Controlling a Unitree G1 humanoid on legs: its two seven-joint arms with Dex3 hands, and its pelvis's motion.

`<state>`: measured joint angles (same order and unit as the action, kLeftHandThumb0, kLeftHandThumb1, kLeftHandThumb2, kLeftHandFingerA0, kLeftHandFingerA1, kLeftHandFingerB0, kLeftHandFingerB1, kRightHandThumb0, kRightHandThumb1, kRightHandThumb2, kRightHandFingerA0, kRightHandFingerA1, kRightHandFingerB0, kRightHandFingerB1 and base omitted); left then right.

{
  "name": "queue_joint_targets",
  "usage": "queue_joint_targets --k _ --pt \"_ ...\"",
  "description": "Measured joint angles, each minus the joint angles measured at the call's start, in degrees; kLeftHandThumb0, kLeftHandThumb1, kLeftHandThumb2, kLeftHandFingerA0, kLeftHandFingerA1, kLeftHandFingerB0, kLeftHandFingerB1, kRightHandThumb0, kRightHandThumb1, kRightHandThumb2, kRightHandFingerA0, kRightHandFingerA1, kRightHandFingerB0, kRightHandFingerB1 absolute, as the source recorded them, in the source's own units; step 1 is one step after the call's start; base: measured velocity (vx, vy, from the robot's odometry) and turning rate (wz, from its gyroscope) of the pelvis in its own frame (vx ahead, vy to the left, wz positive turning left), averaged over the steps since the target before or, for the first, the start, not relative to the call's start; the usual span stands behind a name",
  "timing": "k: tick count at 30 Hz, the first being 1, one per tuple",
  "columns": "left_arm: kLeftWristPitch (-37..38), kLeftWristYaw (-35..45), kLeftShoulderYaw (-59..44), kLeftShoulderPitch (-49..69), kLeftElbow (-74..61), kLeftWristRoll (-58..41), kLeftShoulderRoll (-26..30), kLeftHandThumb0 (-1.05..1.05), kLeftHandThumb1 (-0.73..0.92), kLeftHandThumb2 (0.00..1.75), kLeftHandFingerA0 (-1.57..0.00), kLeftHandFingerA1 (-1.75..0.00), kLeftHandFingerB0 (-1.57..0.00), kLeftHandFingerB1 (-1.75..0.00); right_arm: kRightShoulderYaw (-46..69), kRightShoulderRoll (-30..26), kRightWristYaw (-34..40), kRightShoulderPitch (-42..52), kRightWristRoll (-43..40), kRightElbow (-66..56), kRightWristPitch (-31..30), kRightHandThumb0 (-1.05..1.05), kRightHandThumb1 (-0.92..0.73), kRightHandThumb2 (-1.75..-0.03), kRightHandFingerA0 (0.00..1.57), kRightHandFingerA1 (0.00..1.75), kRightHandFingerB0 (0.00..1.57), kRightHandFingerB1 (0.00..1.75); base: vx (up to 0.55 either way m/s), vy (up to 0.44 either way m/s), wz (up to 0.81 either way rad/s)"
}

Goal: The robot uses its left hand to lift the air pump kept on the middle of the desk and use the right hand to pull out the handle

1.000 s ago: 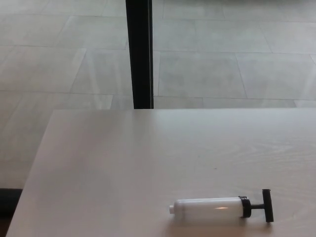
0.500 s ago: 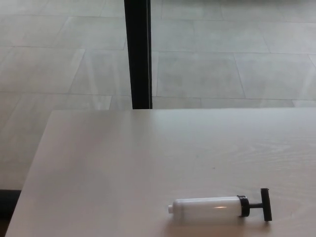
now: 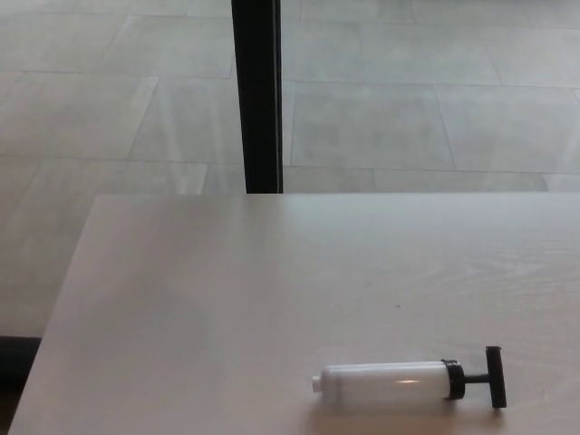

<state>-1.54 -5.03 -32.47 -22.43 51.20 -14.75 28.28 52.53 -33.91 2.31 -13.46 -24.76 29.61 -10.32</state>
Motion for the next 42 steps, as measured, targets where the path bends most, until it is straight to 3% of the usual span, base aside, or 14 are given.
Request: queue_joint_targets --k 1,7,8,18,19,20,21,32,35,38,40,42 --pt "-0.01 0.0 1.12 -0.48 -2.3 0.18 -0.43 -0.49 0.68 0.59 -0.56 -0.62 -0.5 -0.48 -1.2 0.06 -0.02 -0.8 0.02 -1.26 -0.15 -0.52 -0.7 -0.61 0.64 0.52 0.35 0.35 0.0 0.0 0.0" --pt "-0.35 0.23 10.01 -2.11 -14.26 1.83 -3.61 -0.5 0.6 0.58 -0.62 -0.71 -0.54 -0.53 -9.26 2.26 -0.11 -3.42 0.57 -8.26 -0.82 -0.49 -0.65 -0.59 0.64 0.54 0.34 0.35 0.0 0.0 0.0" --pt "-0.4 0.31 11.87 -2.3 -16.04 2.36 -4.18 -0.51 0.61 0.58 -0.61 -0.7 -0.54 -0.55 -10.78 2.84 -0.18 -3.51 0.72 -9.29 -0.89 -0.56 -0.55 -0.85 0.6 0.62 0.29 0.47 0.0 0.0 0.0" --pt "-1.1 1.09 31.37 -2.84 -28.33 8.51 -10.45 -0.46 0.64 0.58 -0.61 -0.68 -0.55 -0.55 -23.29 7.52 -0.85 -3.57 2.5 -14.61 -1.47 -0.57 -0.54 -0.87 0.59 0.64 0.31 0.49 0.0 0.0 0.0" --pt "-1.19 1.26 33.33 -2.89 -29.2 9.26 -10.89 -0.47 0.64 0.57 -0.59 -0.66 -0.53 -0.53 -24.27 7.75 -0.91 -3.57 2.68 -14.93 -1.57 -0.5 -0.68 -0.6 0.65 0.53 0.35 0.36 0.0 0.0 0.0" --pt "-1.46 1.49 35.98 -3.16 -30.06 10.28 -11.26 -0.46 0.62 0.57 -0.59 -0.64 -0.53 -0.53 -25.31 7.9 -0.95 -3.51 2.93 -15.16 -1.66 -0.49 -0.68 -0.6 0.66 0.52 0.35 0.36 0.0 0.0 0.0" --pt "-1.65 1.65 37.42 -3.4 -30.4 10.84 -11.45 -0.43 0.6 0.57 -0.59 -0.64 -0.53 -0.53 -25.78 7.98 -0.96 -3.46 3.04 -15.29 -1.71 -0.55 -0.55 -0.86 0.6 0.63 0.31 0.48 0.0 0.0 0.0" --pt "-6.02 4.21 56.12 -10.35 -31.28 19.66 -13.76 -0.51 0.61 0.57 -0.58 -0.68 -0.48 -0.53 -30.08 8.48 -0.97 -2.85 4.63 -15.53 -1.94 -0.55 -0.54 -0.87 0.61 0.64 0.34 0.5 0.0 0.0 0.0" --pt "-7.54 4.69 60.44 -11.8 -31.26 21.96 -14.91 -0.56 0.6 0.57 -0.55 -0.83 -0.5 -0.56 -30.8 8.56 -0.97 -2.85 5.01 -15.53 -1.94 -0.56 -0.54 -0.86 0.61 0.64 0.34 0.5 0.0 0.0 0.0" --pt "-9.09 4.99 64.64 -12.9 -31.22 24.26 -16.05 -0.57 0.61 0.57 -0.51 -0.83 -0.48 -0.56 -31.35 8.63 -0.97 -2.85 5.3 -15.53 -1.96 -0.56 -0.54 -0.87 0.63 0.65 0.34 0.5 0.0 0.0 0.0" --pt "-10.17 5.28 67.18 -13.49 -31.23 25.91 -16.69 -0.58 0.64 0.59 -0.5 -1.14 -0.51 -0.73 -31.66 8.64 -0.97 -2.85 5.47 -15.53 -1.96 -0.56 -0.53 -0.87 0.62 0.65 0.35 0.5 0.0 0.0 0.0" --pt "-10.97 5.44 69.6 -13.9 -31.23 27.52 -17.0 -0.59 0.67 0.61 -0.48 -1.21 -0.47 -0.78 -31.88 8.64 -0.97 -2.86 5.6 -15.53 -1.96 -0.54 -0.54 -0.87 0.61 0.65 0.34 0.5 0.0 0.0 0.0"
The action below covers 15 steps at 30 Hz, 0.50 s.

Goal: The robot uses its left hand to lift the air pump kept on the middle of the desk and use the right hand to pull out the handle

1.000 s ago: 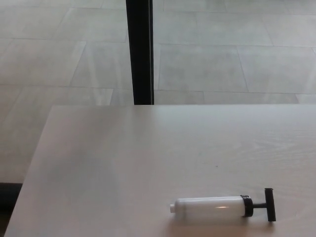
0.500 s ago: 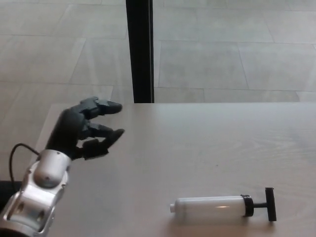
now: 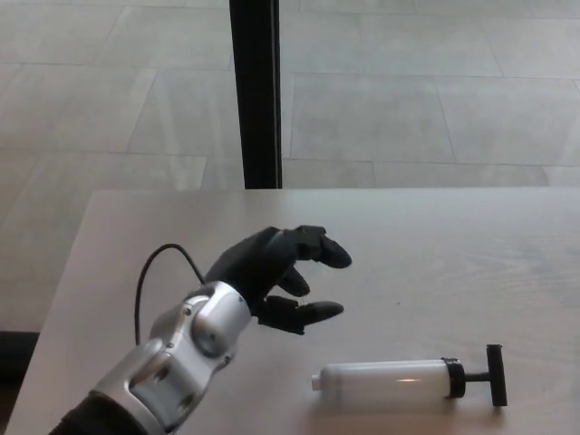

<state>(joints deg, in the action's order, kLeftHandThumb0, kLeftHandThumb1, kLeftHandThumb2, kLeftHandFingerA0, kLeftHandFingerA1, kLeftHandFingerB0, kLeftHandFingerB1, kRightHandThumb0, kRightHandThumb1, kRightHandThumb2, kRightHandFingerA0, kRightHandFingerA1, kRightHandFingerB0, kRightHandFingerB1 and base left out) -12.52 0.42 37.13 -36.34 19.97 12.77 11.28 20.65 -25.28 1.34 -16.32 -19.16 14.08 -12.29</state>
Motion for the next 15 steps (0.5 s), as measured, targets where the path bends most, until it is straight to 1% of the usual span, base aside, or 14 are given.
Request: queue_joint_targets --k 2,3,5,6,7,9,10,11,12,13,14,15 --pt "-0.9 0.27 2.61 -0.42 0.0 1.76 -0.01 -0.61 0.66 0.6 -0.53 -1.14 -0.45 -0.68 -0.11 0.0 0.0 0.0 0.17 0.0 0.0 -0.55 -0.54 -0.87 0.62 0.65 0.36 0.5 0.0 0.0 0.0" --pt "-1.22 0.38 3.46 -0.56 -0.01 2.34 -0.02 -0.61 0.66 0.59 -0.51 -0.91 -0.37 -0.56 -0.16 0.0 0.0 0.0 0.24 0.0 0.0 -0.54 -0.55 -0.87 0.62 0.65 0.36 0.51 0.0 0.0 0.0" --pt "-2.5 0.8 6.0 -1.07 -0.23 4.21 -0.07 -0.59 0.64 0.58 -0.53 -0.88 -0.39 -0.55 -0.26 0.0 0.01 -0.01 0.49 0.0 -0.01 -0.54 -0.55 -0.87 0.62 0.64 0.36 0.5 0.0 0.0 0.0" --pt "-3.03 0.99 6.86 -1.24 -0.41 4.88 -0.11 -0.61 0.49 0.87 -0.53 -0.79 -0.37 -0.61 -0.29 0.0 0.01 -0.01 0.59 0.0 -0.02 -0.55 -0.55 -0.87 0.61 0.64 0.35 0.5 0.0 0.0 0.0" --pt "-3.72 1.21 7.89 -1.38 -0.7 5.62 -0.15 -0.62 0.5 0.88 -0.51 -0.76 -0.35 -0.59 -0.35 0.0 0.01 -0.01 0.67 0.0 -0.02 -0.56 -0.54 -0.87 0.62 0.65 0.36 0.51 0.0 0.0 0.0" --pt "-5.28 1.84 10.06 -1.67 -1.4 7.3 -0.32 -0.64 0.51 0.89 -0.53 -0.75 -0.35 -0.58 -0.44 0.0 0.01 -0.01 0.79 0.0 -0.05 -0.54 -0.54 -0.86 0.63 0.65 0.36 0.51 0.0 0.0 0.0" --pt "-6.04 2.08 11.02 -1.91 -1.87 8.22 -0.43 -0.64 0.67 0.6 -0.53 -0.75 -0.4 -0.53 -0.47 0.0 0.01 -0.01 0.85 0.01 -0.07 -0.53 -0.54 -0.87 0.63 0.66 0.37 0.51 0.0 0.0 0.0" --pt "-6.93 2.35 12.06 -2.23 -2.37 9.22 -0.53 -0.65 0.54 0.92 -0.52 -0.75 -0.37 -0.6 -0.51 0.0 0.01 -0.02 0.92 0.01 -0.07 -0.53 -0.54 -0.87 0.63 0.66 0.37 0.51 0.0 0.0 0.0" --pt "-7.47 2.52 12.63 -2.35 -2.71 9.78 -0.59 -0.65 0.54 0.92 -0.52 -0.75 -0.37 -0.6 -0.53 0.0 0.01 -0.02 0.96 0.01 -0.08 -0.53 -0.54 -0.87 0.63 0.66 0.37 0.51 0.0 0.0 0.0" --pt "-8.44 2.87 13.68 -2.51 -3.43 10.83 -0.69 -0.68 0.64 0.64 -0.53 -0.76 -0.39 -0.54 -0.55 0.0 0.01 -0.02 1.0 0.01 -0.09 -0.53 -0.54 -0.87 0.62 0.66 0.37 0.51 0.0 0.0 0.0" --pt "-9.26 3.17 14.44 -2.63 -4.01 11.62 -0.8 -0.57 0.52 0.99 -0.57 -0.78 -0.26 -0.57 -0.55 0.0 0.01 -0.02 1.04 0.01 -0.11 -0.54 -0.54 -0.86 0.65 0.67 0.38 0.52 0.0 0.0 0.0" --pt "-10.18 3.52 15.3 -2.77 -4.67 12.48 -0.9 -0.58 0.54 1.02 -0.61 -0.82 -0.28 -0.58 -0.58 0.0 0.01 -0.02 1.08 0.01 -0.12 -0.53 -0.54 -0.86 0.65 0.67 0.39 0.52 0.0 0.0 0.0"
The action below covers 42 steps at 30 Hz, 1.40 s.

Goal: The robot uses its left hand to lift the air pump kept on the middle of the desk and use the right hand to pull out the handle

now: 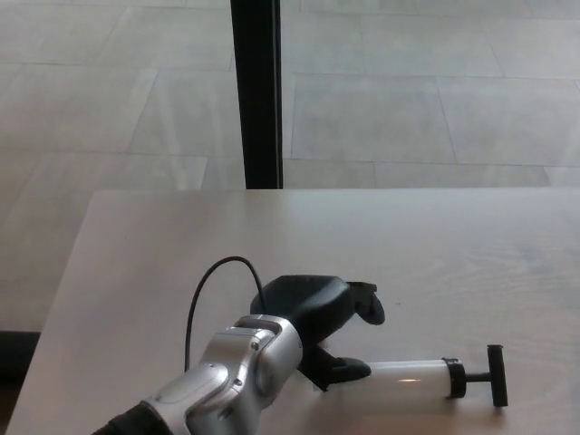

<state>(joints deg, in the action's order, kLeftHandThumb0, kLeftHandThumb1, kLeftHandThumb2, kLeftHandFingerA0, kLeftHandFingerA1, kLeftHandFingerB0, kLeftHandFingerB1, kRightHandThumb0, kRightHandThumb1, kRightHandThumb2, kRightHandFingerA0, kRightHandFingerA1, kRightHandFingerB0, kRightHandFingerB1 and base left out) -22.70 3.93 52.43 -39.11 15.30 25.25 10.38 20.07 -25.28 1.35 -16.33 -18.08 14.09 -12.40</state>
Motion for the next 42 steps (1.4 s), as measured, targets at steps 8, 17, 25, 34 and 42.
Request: queue_joint_targets --k 8,17,25,34,42 --pt "-6.34 2.75 4.07 -0.07 -4.74 5.2 -0.03 -0.64 0.58 1.05 -0.51 -0.77 -0.21 -0.56 -0.08 0.0 0.0 0.0 0.2 0.0 -0.12 -0.49 -0.55 -0.86 0.63 0.66 0.39 0.52 0.0 0.0 0.0" --pt "-13.33 4.93 5.46 0.42 -8.9 9.28 -1.41 -0.72 0.78 0.63 -0.48 -0.8 -0.36 -0.55 -1.0 0.0 0.0 -0.16 0.93 0.0 -0.5 -0.49 -0.54 -0.86 0.63 0.66 0.39 0.52 0.0 0.0 0.0" --pt "-19.44 8.37 8.89 0.52 -9.63 11.81 -2.52 -0.79 0.63 0.95 -0.2 -0.63 -0.1 -0.52 -1.58 -0.01 0.0 -0.68 1.58 0.01 -0.89 -0.48 -0.55 -0.86 0.63 0.66 0.39 0.52 0.0 0.0 0.0" --pt "-26.43 11.33 13.19 -0.07 -8.57 15.18 -5.38 -0.79 0.62 0.94 -0.17 -0.63 -0.07 -0.51 -1.87 -0.01 -0.01 -2.8 2.27 1.23 -1.02 -0.45 -0.67 -0.6 0.68 0.57 0.46 0.38 0.0 0.0 0.0" --pt "-32.36 9.59 15.73 2.95 -5.91 20.42 -9.55 -0.64 0.67 0.62 -0.49 -0.8 -0.17 -0.44 -1.97 -0.08 -0.02 -4.49 3.22 1.84 -1.5 -0.43 -0.67 -0.6 0.69 0.61 0.47 0.39 0.0 0.0 0.0"
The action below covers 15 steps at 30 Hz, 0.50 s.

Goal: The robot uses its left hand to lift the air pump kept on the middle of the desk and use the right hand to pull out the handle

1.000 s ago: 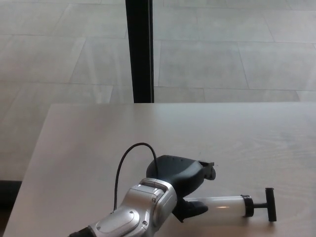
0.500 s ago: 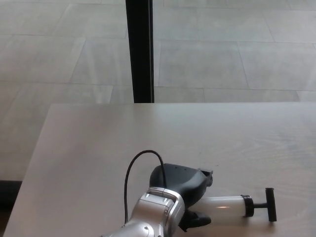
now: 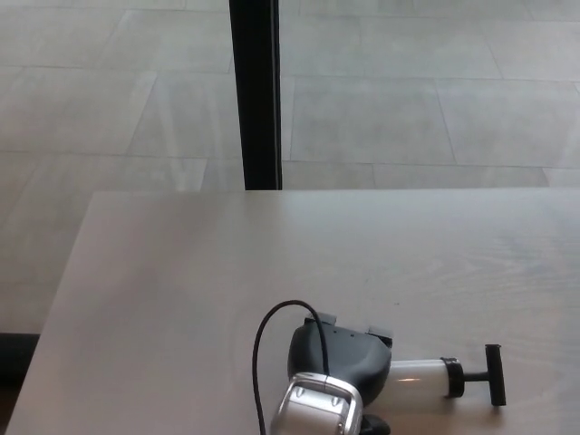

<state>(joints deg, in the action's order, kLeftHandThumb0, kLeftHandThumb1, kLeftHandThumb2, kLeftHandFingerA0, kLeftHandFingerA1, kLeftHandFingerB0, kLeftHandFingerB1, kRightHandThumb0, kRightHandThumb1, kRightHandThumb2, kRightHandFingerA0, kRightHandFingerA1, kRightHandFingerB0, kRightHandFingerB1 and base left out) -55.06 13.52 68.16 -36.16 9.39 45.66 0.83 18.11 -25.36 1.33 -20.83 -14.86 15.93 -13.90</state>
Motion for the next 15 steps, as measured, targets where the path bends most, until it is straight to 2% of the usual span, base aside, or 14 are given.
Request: queue_joint_targets --k 1,2,3,4,5,6,7,9,10,11,14,15 --pt "-0.54 -1.53 -0.06 1.22 1.25 1.31 -1.03 -0.64 0.67 0.62 -0.49 -0.8 -0.17 -0.44 0.05 -0.02 0.0 -0.17 0.17 0.12 -0.12 -0.43 -0.67 -0.6 0.69 0.61 0.47 0.39 0.0 0.0 0.0" --pt "-0.91 -2.96 -0.12 2.22 2.29 2.48 -1.79 -0.54 0.72 0.62 -0.7 -1.22 -0.18 -0.45 0.1 -0.04 -0.01 -0.3 0.27 0.24 -0.21 -0.43 -0.67 -0.6 0.69 0.6 0.47 0.39 0.0 0.0 0.0" --pt "-1.09 -3.69 -0.16 2.82 2.83 3.04 -2.19 -0.54 0.72 0.62 -0.7 -1.22 -0.18 -0.45 0.12 -0.05 -0.02 -0.37 0.35 0.3 -0.28 -0.43 -0.67 -0.6 0.69 0.6 0.47 0.39 0.0 0.0 0.0" --pt "-1.16 -5.64 -0.28 4.01 4.05 4.47 -3.0 -0.5 0.73 0.63 -0.81 -1.29 -0.15 -0.46 0.14 -0.06 0.0 -0.46 0.59 0.33 -0.53 -0.4 -0.67 -0.6 0.69 0.6 0.47 0.39 0.0 0.0 0.0" --pt "-1.15 -6.73 -0.29 4.73 4.84 5.27 -3.27 -0.37 0.51 0.99 -1.01 -1.19 -0.1 -0.53 0.16 -0.06 0.01 -0.54 0.74 0.33 -0.75 -0.4 -0.67 -0.6 0.7 0.6 0.48 0.39 0.0 0.0 0.0" --pt "-0.93 -8.33 -0.77 5.71 5.36 6.09 -3.56 -0.32 0.65 0.69 -0.87 -1.53 -0.16 -0.5 0.2 -0.06 0.05 -0.71 0.91 0.36 -1.02 -0.4 -0.66 -0.6 0.7 0.6 0.47 0.39 0.0 0.0 0.0" --pt "-0.57 -9.51 -1.47 6.47 5.58 6.56 -3.74 -0.23 0.61 0.68 -0.84 -1.58 -0.19 -0.49 0.26 -0.07 0.08 -0.83 1.04 0.45 -1.18 -0.4 -0.66 -0.6 0.7 0.61 0.48 0.4 0.0 0.0 0.0" --pt "0.52 -12.33 -3.51 8.34 6.09 7.41 -4.34 -0.23 0.68 0.67 -0.77 -1.57 -0.3 -0.48 0.49 -0.07 0.16 -1.2 1.3 0.76 -1.57 -0.4 -0.66 -0.6 0.71 0.64 0.48 0.4 0.0 0.0 0.0" --pt "1.07 -13.62 -4.43 9.11 6.34 7.74 -4.73 -0.25 0.71 0.66 -0.78 -1.57 -0.63 -0.7 0.59 -0.07 0.18 -1.36 1.41 0.88 -1.75 -0.38 -0.66 -0.6 0.71 0.65 0.47 0.4 0.0 0.0 0.0" --pt "1.61 -14.61 -5.29 9.74 6.63 8.02 -5.06 -0.26 0.69 0.65 -0.78 -1.55 -0.66 -0.71 0.64 -0.07 0.18 -1.49 1.5 0.98 -1.9 -0.37 -0.67 -0.6 0.71 0.65 0.47 0.4 0.0 0.0 0.0" --pt "3.63 -17.16 -8.14 11.29 7.31 8.46 -5.86 -0.26 0.75 0.68 -0.79 -1.59 -0.7 -0.73 0.72 -0.07 0.18 -1.73 1.8 1.12 -2.34 -0.37 -0.67 -0.6 0.71 0.66 0.48 0.4 0.0 0.0 0.0" --pt "4.32 -17.83 -8.83 11.72 7.42 8.58 -5.92 -0.26 0.75 0.7 -0.8 -1.53 -0.68 -0.73 0.79 -0.07 0.17 -1.76 1.87 1.17 -2.42 -0.38 -0.67 -0.6 0.72 0.66 0.48 0.4 0.0 0.0 0.0"
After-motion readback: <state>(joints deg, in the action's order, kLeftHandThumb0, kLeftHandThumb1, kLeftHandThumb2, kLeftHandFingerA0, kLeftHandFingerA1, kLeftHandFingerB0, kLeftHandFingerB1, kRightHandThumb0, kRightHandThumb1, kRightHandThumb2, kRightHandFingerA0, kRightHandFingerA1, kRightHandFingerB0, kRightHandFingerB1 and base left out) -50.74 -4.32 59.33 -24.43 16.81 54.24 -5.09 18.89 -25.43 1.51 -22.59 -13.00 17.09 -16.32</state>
